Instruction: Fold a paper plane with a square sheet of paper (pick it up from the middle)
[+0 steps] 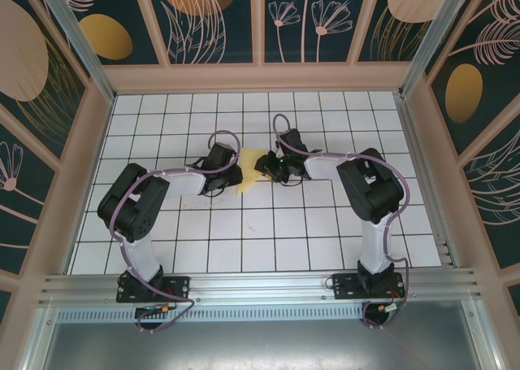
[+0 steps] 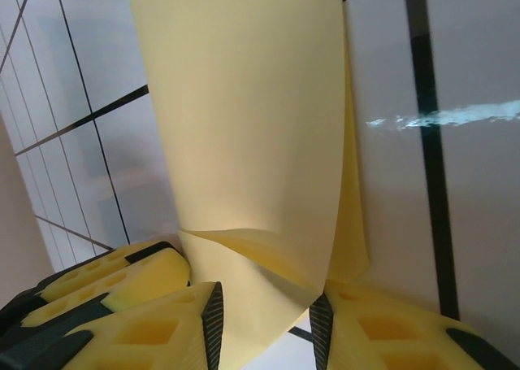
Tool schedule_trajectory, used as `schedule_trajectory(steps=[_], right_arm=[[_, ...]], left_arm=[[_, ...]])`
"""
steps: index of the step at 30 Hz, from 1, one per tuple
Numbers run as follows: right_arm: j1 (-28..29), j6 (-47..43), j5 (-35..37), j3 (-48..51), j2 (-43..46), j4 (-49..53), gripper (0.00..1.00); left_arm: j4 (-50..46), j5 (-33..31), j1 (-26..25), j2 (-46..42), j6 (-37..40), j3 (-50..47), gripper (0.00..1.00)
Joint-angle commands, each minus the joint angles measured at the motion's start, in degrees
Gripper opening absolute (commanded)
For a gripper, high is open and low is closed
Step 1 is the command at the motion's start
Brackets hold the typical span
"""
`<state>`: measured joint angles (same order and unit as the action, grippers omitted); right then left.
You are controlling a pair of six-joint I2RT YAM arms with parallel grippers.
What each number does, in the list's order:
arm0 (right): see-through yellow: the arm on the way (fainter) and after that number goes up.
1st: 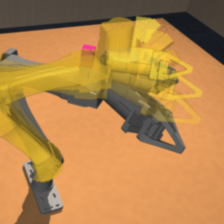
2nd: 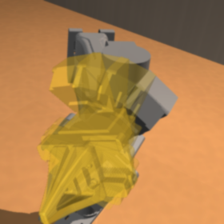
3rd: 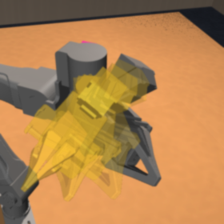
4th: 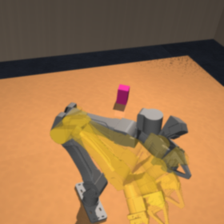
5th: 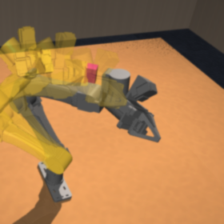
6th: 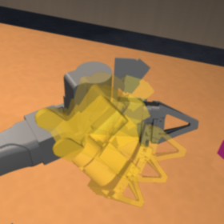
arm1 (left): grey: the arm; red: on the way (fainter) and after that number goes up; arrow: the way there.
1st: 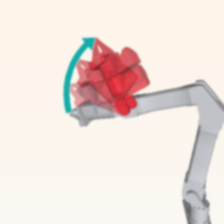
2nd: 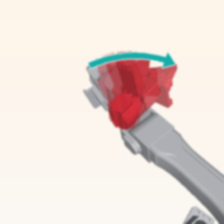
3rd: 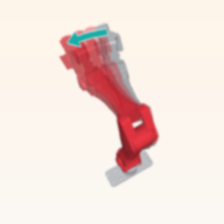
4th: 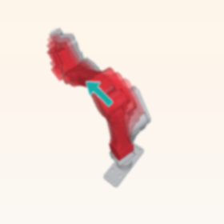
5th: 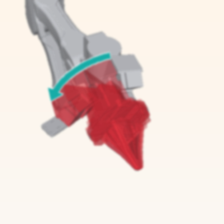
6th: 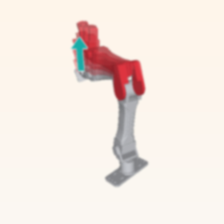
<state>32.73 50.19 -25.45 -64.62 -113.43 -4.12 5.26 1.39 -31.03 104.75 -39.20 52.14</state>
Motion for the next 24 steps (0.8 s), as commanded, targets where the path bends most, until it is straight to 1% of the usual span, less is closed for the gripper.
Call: schedule_trajectory(steps=[1,11,14,18,20,22,24], right_arm=[[0.55,1.25,-2.08,-1.38,-1.36,-2.18,0.36],[1.28,-0.13,-2.68,-1.74,-2.64,-3.2,0.32],[1.23,-0.46,-2.58,-1.9,-3.19,-3.18,0.26],[1.28,-0.47,-1.54,-2.33,-3.56,-2.86,0.12],[1.28,-0.2,-0.15,-2.29,-2.9,-2.24,0.07],[1.26,0.27,1.68,-1.25,-0.92,-2.32,0.03],[1.26,0.56,3.84,-0.22,1.87,-1.6,0.01]], left_arm=[[-1.22,-0.05,0.28,1.95,0.79,0.79,0.23],[-1.21,-0.3,0.27,1.7,0.88,1.05,0.23],[-1.26,-0.33,0.27,1.54,0.96,1.23,0.23],[-1.3,-0.59,0.27,-0.15,1.01,1.27,0.25],[-1.3,-0.92,0.27,-1.76,1.23,1.15,0.29],[-1.22,-1.56,0.26,-3.83,1.45,0.9,0.32],[-1.21,-2.64,0.27,-6.2,1.73,0.28,0.39]])
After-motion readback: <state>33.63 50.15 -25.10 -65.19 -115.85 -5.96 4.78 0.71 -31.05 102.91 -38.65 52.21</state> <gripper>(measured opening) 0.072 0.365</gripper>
